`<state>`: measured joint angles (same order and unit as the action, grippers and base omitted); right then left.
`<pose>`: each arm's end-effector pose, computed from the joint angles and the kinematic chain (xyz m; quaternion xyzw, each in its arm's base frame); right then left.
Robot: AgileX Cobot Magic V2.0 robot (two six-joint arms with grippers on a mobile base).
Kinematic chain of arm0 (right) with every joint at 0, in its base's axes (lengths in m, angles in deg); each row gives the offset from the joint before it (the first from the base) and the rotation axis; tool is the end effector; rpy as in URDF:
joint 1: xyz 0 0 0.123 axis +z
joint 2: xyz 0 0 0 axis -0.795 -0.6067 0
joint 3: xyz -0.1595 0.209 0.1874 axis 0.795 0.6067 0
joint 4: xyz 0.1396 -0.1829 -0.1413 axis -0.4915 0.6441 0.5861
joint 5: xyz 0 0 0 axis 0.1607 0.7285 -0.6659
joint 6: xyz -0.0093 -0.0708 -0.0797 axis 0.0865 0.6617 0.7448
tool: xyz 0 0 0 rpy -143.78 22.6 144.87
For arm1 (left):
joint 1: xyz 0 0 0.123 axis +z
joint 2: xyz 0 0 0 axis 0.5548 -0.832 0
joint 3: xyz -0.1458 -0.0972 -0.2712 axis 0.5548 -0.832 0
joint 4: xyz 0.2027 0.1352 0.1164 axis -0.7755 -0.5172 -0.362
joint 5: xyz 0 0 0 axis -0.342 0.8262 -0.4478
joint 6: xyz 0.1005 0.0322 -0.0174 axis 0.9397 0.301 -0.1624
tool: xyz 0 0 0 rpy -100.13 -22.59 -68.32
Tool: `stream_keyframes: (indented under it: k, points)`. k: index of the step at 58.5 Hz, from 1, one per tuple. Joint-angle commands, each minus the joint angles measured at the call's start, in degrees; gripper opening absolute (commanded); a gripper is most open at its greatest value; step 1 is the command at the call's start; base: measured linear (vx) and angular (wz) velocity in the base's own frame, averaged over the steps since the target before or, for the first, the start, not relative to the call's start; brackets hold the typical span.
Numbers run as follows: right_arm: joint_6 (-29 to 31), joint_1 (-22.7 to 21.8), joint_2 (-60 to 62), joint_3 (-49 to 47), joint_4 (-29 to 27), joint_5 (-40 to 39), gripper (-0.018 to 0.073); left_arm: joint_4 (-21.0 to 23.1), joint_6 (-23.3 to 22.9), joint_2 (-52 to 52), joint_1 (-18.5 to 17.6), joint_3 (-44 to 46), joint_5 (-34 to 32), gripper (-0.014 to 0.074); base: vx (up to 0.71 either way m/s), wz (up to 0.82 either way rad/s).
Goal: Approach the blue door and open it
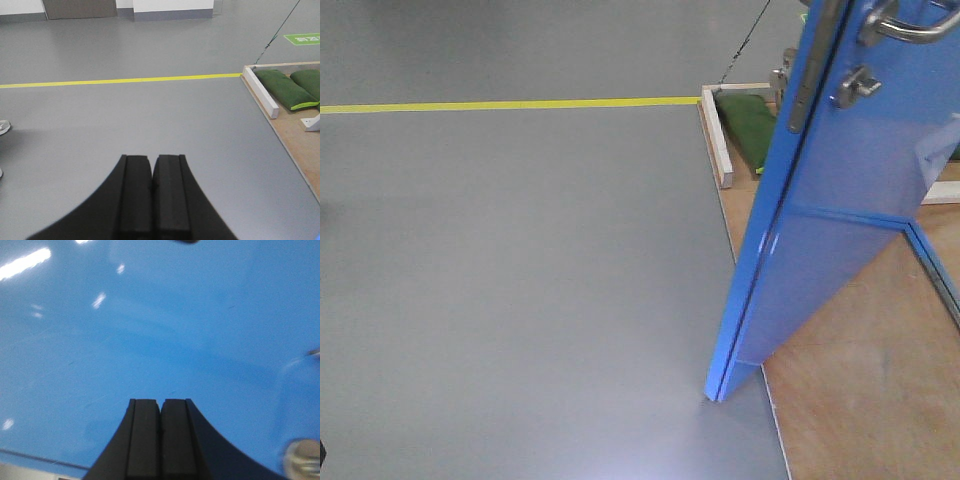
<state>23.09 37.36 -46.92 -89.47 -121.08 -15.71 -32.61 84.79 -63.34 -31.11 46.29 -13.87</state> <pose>0.3214 -0.0546 0.4919 0.4165 0.5818 0.4277 0.5523 0.0486 0.0048 0.1678 -0.0076 0.8000 0.0363 0.5989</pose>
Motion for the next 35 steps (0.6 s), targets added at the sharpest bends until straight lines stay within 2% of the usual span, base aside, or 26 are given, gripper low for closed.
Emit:
stream_keyframes:
  k: [1, 14, 29, 35]
  points:
    - [0.5, -0.1, -0.8, -1.8, -0.9, -2.3, 0.0008, 0.2, -0.4, 0.8, -0.2, 1.5, -4.4, 0.0073, 0.00, 0.00]
    - [0.5, 0.3, -4.6, -5.0, -1.7, -2.5, 0.0008, 0.2, -0.4, 0.8, -0.2, 1.5, -4.4, 0.0073, 0.00, 0.00]
    - [0.5, 8.2, -7.1, -11.9, -1.7, -6.1, 0.0008, 0.2, -0.4, 0.8, -0.2, 1.5, -4.4, 0.0073, 0.00, 0.00]
    - [0.5, 10.1, -8.6, -13.8, -1.6, -6.1, 0.0008, 0.2, -0.4, 0.8, -0.2, 1.5, -4.4, 0.0073, 0.00, 0.00]
